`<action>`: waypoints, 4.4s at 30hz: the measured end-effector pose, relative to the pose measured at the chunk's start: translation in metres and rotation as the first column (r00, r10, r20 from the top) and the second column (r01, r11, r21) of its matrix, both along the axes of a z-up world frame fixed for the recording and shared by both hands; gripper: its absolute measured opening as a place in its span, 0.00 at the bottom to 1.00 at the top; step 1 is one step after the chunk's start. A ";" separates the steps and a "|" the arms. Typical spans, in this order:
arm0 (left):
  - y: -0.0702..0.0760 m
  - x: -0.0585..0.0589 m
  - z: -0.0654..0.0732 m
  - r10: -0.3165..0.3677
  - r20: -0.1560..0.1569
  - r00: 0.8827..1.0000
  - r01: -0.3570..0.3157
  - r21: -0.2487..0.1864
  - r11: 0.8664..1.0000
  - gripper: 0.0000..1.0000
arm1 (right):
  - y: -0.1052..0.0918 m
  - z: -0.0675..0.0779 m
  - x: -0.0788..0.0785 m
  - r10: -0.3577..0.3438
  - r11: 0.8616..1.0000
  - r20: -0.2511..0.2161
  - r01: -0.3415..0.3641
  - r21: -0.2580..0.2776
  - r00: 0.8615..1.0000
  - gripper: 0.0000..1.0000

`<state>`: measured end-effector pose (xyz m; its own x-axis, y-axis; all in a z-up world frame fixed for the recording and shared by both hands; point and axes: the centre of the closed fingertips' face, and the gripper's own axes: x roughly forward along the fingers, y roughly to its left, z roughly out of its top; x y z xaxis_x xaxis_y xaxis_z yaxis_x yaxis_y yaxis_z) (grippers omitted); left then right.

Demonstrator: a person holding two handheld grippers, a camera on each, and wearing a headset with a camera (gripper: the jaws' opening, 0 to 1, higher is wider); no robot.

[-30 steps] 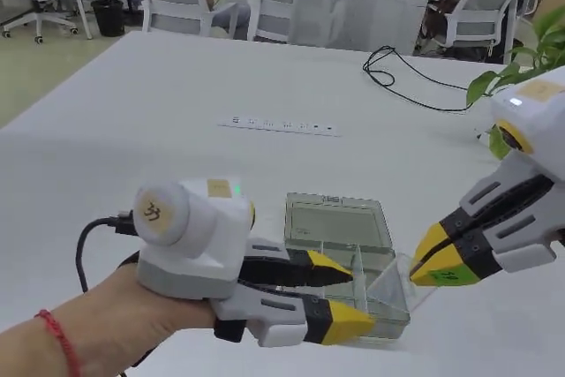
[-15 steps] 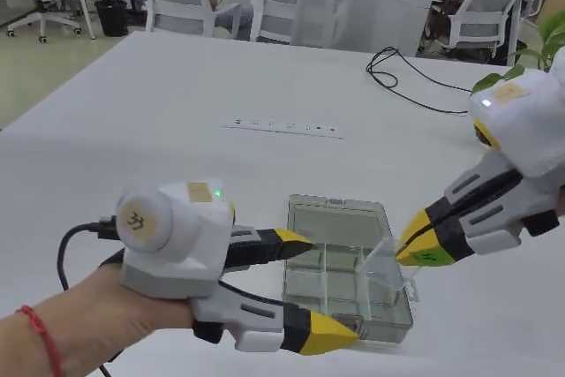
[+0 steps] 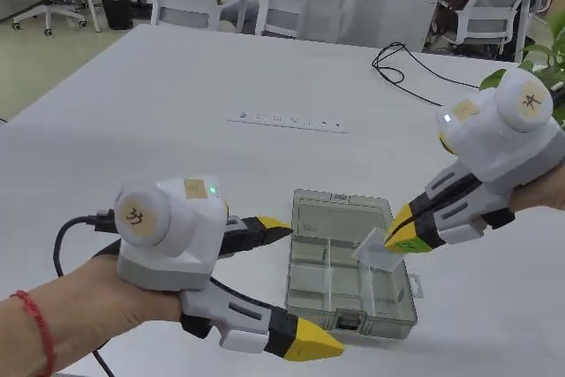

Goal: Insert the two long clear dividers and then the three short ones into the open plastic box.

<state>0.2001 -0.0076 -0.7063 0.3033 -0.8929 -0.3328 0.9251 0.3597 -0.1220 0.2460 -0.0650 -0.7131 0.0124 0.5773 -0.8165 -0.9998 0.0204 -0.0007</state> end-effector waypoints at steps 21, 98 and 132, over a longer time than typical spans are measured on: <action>0.016 0.003 -0.027 0.038 -0.046 0.998 -0.036 0.049 0.998 1.00 | 0.004 -0.042 0.023 0.010 1.000 0.020 -0.009 -0.022 1.000 0.03; 0.017 0.008 -0.030 0.052 -0.071 0.996 -0.050 0.035 0.998 1.00 | 0.018 -0.099 0.027 0.077 0.985 0.009 -0.074 -0.158 0.997 0.03; 0.025 0.014 -0.034 0.068 -0.069 0.995 -0.064 0.058 0.996 1.00 | -0.010 -0.053 0.031 -0.083 0.997 0.015 0.083 0.000 0.996 0.29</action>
